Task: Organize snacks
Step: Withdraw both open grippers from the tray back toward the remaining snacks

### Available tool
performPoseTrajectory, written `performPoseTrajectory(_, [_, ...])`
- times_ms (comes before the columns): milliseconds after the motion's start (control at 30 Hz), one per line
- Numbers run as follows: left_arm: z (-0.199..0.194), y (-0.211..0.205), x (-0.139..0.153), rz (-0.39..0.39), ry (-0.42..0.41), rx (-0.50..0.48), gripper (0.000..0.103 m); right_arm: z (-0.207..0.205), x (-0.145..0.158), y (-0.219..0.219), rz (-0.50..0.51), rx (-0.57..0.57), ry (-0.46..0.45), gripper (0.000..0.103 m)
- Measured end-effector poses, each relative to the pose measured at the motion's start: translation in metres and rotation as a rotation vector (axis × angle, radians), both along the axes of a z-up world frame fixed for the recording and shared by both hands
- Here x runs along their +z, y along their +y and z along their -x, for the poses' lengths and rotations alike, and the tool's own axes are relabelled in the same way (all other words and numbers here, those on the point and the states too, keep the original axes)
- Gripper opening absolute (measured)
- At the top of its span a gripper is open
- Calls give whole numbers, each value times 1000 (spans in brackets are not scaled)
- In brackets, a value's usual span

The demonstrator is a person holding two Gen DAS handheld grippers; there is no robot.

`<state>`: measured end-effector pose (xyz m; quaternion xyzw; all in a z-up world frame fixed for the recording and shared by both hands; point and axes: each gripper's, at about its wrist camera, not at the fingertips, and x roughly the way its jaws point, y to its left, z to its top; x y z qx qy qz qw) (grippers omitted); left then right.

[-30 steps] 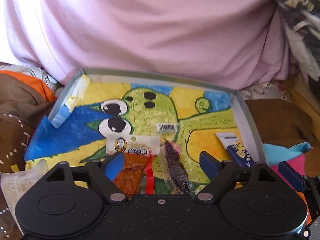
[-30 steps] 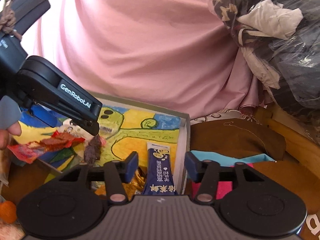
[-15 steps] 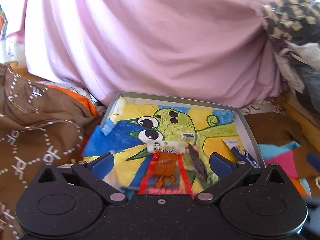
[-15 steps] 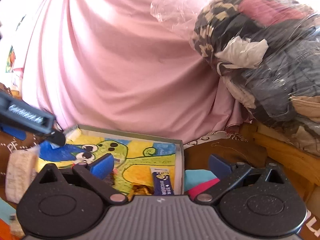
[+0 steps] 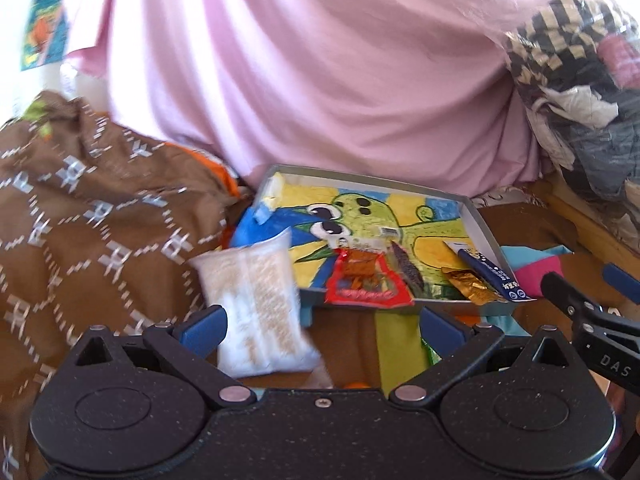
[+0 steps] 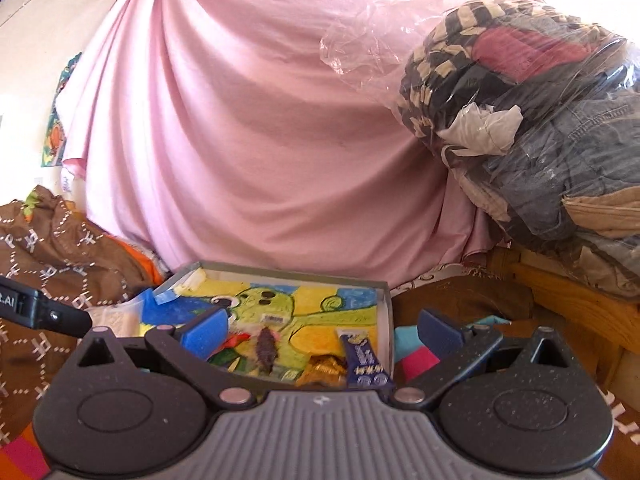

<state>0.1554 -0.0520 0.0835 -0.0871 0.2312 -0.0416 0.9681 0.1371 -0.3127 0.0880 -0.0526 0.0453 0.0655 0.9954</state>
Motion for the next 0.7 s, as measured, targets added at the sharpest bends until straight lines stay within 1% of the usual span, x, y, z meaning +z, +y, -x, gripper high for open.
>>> performPoseTrajectory(100, [18,9,-10,21,3,40,102,16,-6,3,17,9,13,103])
performPoseTrajectory(167, [27,15,-18,33,22,63,102,24,-10,6,27,14,31,103])
performPoseTrajectory(400, [50,34,-44,59,106,124,102,49,-28,16,64,52,149,103])
performPoseTrajectory(533, [62,38,-58,58,140,132,102,63,-38,21,74,69,230,103])
performPoseTrajectory(700, [75,34,-74,26,193,104,102,78,-49,28,102,82,301,103])
